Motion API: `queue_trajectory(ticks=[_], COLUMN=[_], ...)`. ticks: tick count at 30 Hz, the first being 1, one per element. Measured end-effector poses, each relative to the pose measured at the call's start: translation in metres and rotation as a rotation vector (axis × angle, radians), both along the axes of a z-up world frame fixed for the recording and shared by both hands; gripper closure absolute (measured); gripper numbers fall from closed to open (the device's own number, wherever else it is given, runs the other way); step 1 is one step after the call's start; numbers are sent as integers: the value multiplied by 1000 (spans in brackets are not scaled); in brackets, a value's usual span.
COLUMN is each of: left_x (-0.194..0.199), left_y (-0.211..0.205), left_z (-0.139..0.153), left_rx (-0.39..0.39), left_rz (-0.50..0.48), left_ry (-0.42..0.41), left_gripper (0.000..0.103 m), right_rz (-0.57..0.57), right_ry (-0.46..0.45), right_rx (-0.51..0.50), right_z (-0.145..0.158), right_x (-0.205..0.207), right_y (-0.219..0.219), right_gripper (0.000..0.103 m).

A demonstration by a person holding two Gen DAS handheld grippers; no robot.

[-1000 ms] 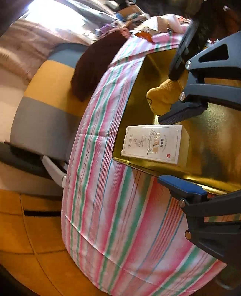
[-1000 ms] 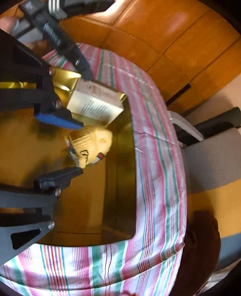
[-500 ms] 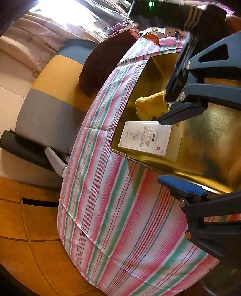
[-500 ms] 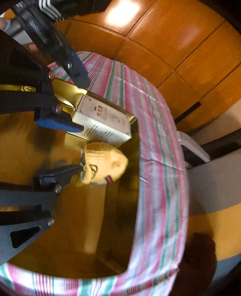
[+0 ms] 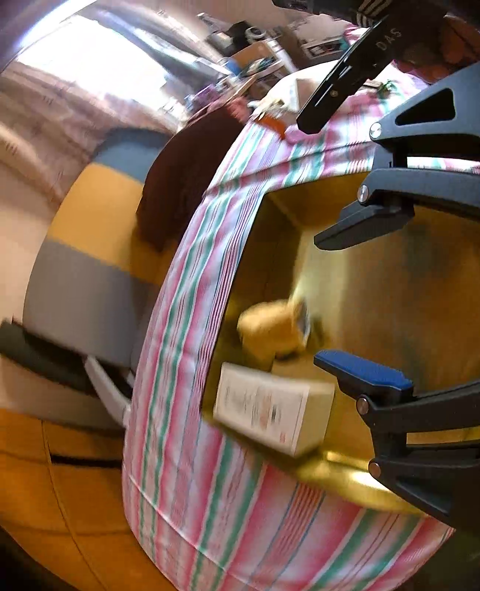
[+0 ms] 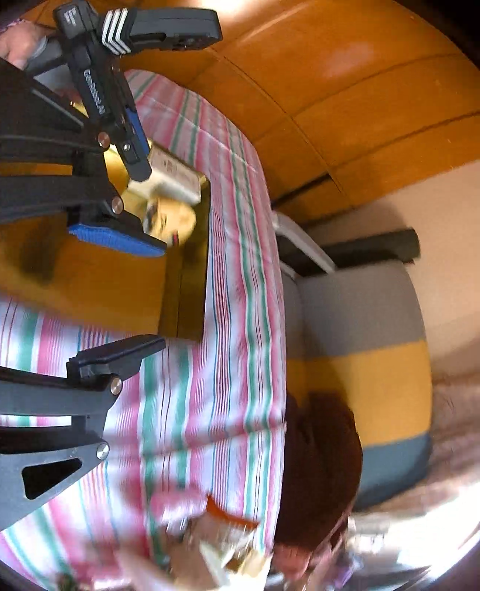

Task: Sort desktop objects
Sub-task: 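Move both open tools back to the pile of items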

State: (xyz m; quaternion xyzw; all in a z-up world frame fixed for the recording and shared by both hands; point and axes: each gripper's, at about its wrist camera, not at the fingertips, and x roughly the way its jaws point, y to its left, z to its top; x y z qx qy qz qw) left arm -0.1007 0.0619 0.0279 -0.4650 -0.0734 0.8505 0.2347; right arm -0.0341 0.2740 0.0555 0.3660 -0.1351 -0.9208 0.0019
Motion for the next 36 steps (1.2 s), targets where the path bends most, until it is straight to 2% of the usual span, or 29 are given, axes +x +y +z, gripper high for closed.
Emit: queue_trajectory(ticks=[6, 15, 22, 27, 31, 36], left_x=[24, 67, 96, 113, 125, 135], left_y=[56, 135, 186, 221, 243, 265], left_z=[3, 2, -13, -23, -27, -28], left_rx=[8, -9, -35, -48, -49, -56], left_rz=[-117, -305, -438, -510, -554, -589], left_ry=[12, 25, -3, -30, -48, -61], left_gripper=[46, 46, 46, 46, 46, 46], right_rz=[-120, -305, -489, -652, -708, -687], right_ry=[-10, -14, -95, -109, -110, -145], right_rx=[-19, 38, 92, 113, 116, 124], right_z=[-7, -16, -48, -62, -67, -77], right_x=[32, 91, 137, 168, 176, 155], right_y=[53, 118, 177, 226, 254, 272], right_gripper=[57, 57, 57, 57, 57, 58])
